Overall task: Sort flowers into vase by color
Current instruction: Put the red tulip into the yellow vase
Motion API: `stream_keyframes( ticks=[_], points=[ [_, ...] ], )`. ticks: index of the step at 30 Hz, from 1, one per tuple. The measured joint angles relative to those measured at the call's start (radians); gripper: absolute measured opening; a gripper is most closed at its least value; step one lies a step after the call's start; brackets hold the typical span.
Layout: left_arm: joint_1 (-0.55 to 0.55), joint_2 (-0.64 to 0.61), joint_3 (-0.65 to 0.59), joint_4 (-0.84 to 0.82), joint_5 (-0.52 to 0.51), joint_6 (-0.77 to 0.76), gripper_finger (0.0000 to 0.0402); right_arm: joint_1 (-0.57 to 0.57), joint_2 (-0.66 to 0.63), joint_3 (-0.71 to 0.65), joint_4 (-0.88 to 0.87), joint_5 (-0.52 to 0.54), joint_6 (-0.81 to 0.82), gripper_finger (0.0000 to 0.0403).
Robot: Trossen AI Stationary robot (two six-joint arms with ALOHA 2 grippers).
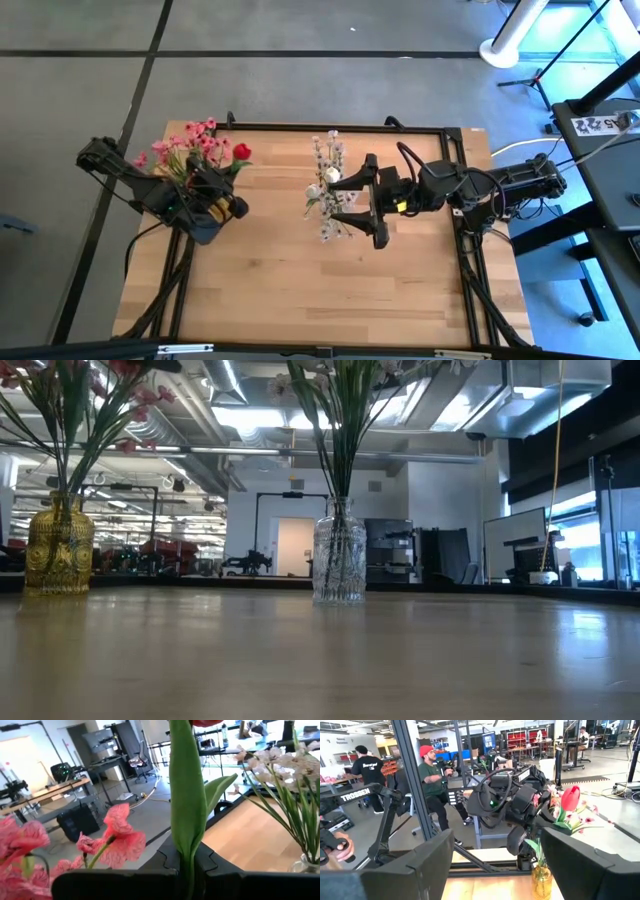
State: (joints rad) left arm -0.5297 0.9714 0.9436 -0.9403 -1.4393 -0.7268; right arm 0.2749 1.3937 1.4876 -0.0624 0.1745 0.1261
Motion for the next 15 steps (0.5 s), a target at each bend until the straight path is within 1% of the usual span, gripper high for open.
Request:
stream_keyframes(
  ticks=[11, 15],
  points=[
    [0.0, 0.0, 0.0, -0.194, -0.007, -0.334, 0.0, 0.0, 0.0, 0.0, -0.033, -0.001, 0.0, 0.0296],
    [0.007, 0.0, 0.0, -0.212, 0.015, -0.394, 0.0011, 0.0, 0.0, 0.0, -0.044, -0.001, 0.002, 0.0296]
  ],
)
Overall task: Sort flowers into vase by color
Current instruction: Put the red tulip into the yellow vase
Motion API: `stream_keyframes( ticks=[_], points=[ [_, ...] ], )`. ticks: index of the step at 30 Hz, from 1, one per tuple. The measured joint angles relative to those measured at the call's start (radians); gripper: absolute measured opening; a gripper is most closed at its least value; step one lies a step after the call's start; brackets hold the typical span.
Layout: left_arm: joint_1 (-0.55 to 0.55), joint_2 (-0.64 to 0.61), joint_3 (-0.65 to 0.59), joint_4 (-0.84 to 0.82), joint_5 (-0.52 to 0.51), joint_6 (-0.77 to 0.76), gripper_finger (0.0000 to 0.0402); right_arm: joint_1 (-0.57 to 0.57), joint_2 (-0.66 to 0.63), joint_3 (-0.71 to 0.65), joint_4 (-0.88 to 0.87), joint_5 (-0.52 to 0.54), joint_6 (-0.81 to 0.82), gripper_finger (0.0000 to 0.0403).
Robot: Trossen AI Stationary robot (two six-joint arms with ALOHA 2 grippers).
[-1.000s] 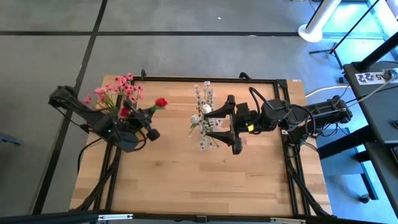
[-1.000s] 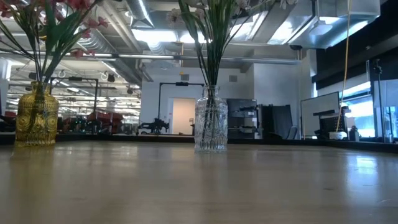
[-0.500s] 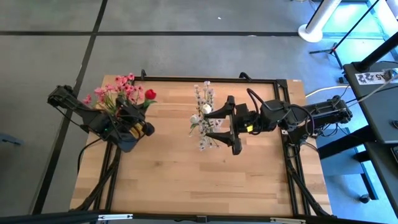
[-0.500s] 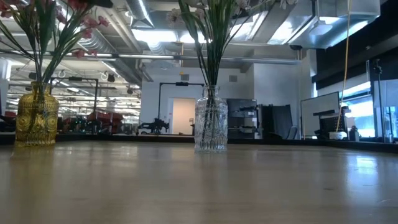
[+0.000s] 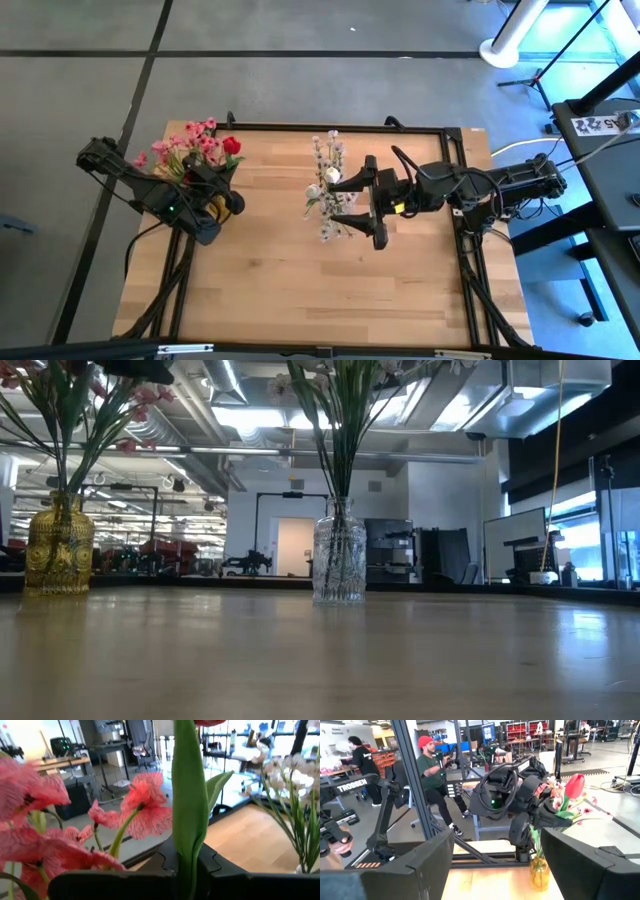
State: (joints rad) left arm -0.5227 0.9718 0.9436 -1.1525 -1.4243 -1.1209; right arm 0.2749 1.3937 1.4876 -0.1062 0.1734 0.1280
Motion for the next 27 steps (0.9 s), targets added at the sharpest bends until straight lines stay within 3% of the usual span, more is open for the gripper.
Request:
stream_keyframes(
  ticks=[7, 11, 16, 27],
  points=[
    [0.021, 0.0, 0.0, -0.055, 0.083, 0.005, 0.0045, 0.0, 0.0, 0.0, -0.001, 0.0, 0.003, 0.0296],
    [0.021, -0.005, 0.0, -0.06, 0.11, 0.097, 0.0054, 0.0, 0.0, 0.0, -0.001, 0.0, 0.004, 0.0296],
    [0.021, -0.005, 0.0, -0.102, 0.241, 0.19, 0.0064, 0.0, 0.0, 0.0, -0.001, 0.025, 0.026, 0.0296],
    [0.036, -0.005, 0.0, -0.222, 0.48, 0.155, 0.0113, 0.0, 0.0, 0.0, -0.002, 0.089, 0.024, 0.0296]
  ],
)
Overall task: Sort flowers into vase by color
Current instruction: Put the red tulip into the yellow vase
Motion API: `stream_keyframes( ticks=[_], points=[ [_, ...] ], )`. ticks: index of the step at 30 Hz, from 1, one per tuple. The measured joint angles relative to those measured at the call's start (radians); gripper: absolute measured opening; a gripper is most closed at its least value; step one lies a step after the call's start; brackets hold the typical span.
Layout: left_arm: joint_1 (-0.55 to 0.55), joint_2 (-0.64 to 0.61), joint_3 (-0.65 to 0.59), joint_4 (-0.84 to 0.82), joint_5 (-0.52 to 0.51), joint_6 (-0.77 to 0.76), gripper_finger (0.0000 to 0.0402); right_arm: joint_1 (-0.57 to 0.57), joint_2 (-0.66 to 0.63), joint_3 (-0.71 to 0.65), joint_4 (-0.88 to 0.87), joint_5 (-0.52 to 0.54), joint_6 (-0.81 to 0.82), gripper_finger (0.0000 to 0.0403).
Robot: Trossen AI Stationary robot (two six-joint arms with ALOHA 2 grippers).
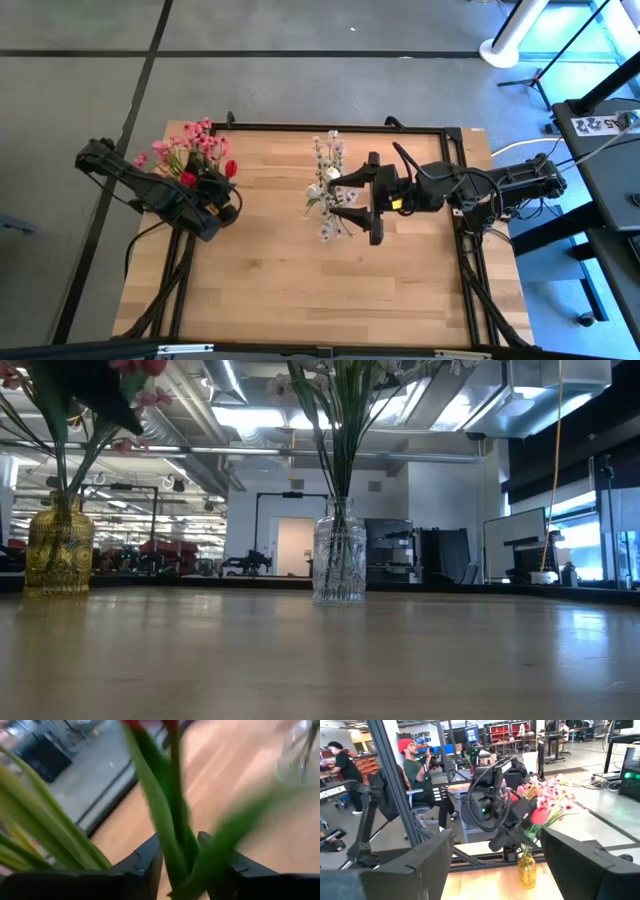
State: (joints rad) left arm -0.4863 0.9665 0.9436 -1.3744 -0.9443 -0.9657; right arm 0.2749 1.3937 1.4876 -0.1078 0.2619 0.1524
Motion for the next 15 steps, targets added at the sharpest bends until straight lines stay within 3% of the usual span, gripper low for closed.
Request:
stream_keyframes(
  ticks=[9, 15],
  points=[
    [0.039, 0.0, 0.005, -0.041, 0.257, 0.007, 0.017, 0.0, 0.0, 0.0, 0.0, 0.0, 0.024, 0.0296],
    [0.051, 0.0, 0.091, -0.05, 0.334, -0.008, 0.0176, 0.0, 0.0, 0.0, -0.005, 0.0, 0.026, 0.0296]
  ],
)
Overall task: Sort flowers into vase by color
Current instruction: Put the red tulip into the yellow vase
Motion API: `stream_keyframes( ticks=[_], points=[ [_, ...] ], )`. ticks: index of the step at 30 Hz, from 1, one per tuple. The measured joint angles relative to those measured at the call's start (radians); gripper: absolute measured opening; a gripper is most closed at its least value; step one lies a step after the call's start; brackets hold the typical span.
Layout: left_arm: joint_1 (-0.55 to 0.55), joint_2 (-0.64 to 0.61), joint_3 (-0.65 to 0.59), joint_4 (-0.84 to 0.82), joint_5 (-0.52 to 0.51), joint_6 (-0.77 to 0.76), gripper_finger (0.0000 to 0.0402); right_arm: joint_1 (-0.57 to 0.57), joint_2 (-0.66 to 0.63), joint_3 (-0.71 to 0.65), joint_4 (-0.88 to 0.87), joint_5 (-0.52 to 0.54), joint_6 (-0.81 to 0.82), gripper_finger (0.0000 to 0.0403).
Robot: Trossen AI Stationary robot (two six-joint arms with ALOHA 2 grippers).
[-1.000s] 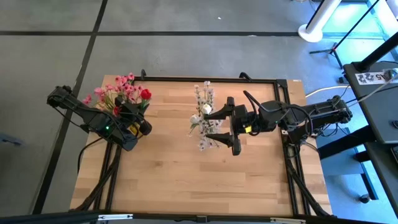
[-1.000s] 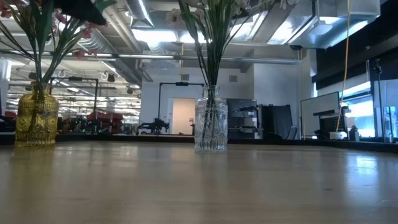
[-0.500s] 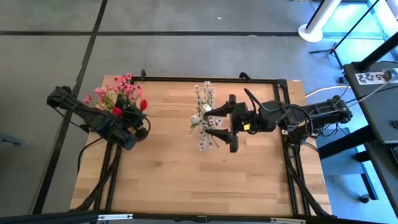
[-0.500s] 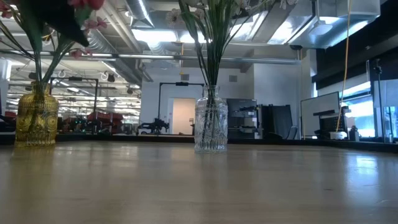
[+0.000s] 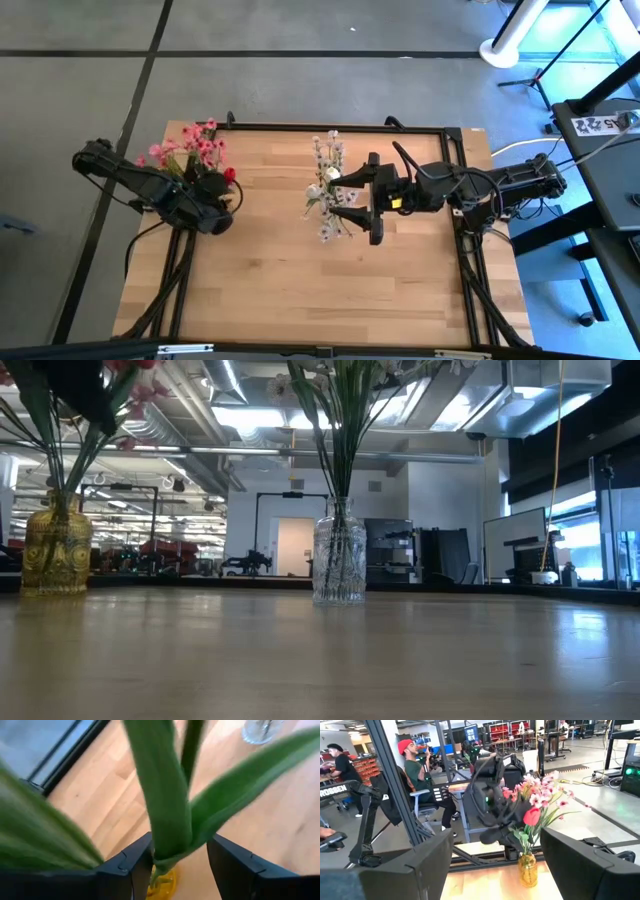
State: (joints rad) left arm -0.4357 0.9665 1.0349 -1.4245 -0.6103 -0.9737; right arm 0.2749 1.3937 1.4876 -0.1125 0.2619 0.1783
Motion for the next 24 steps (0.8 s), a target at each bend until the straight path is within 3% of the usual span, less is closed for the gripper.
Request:
stream_keyframes(
  ticks=[7, 14, 24],
  points=[
    [0.015, 0.0, 0.111, -0.008, 0.081, -0.001, 0.0175, 0.0, 0.0, 0.0, -0.004, 0.0, 0.0, 0.0296],
    [0.015, 0.0, 0.212, -0.007, 0.261, -0.033, 0.0174, 0.0, 0.0, 0.0, -0.011, 0.0, 0.0, 0.0296],
    [0.015, 0.0, 0.43, -0.002, 0.295, 0.037, 0.0174, 0.0, 0.0, 0.0, -0.011, -0.005, 0.0, 0.0296]
  ],
)
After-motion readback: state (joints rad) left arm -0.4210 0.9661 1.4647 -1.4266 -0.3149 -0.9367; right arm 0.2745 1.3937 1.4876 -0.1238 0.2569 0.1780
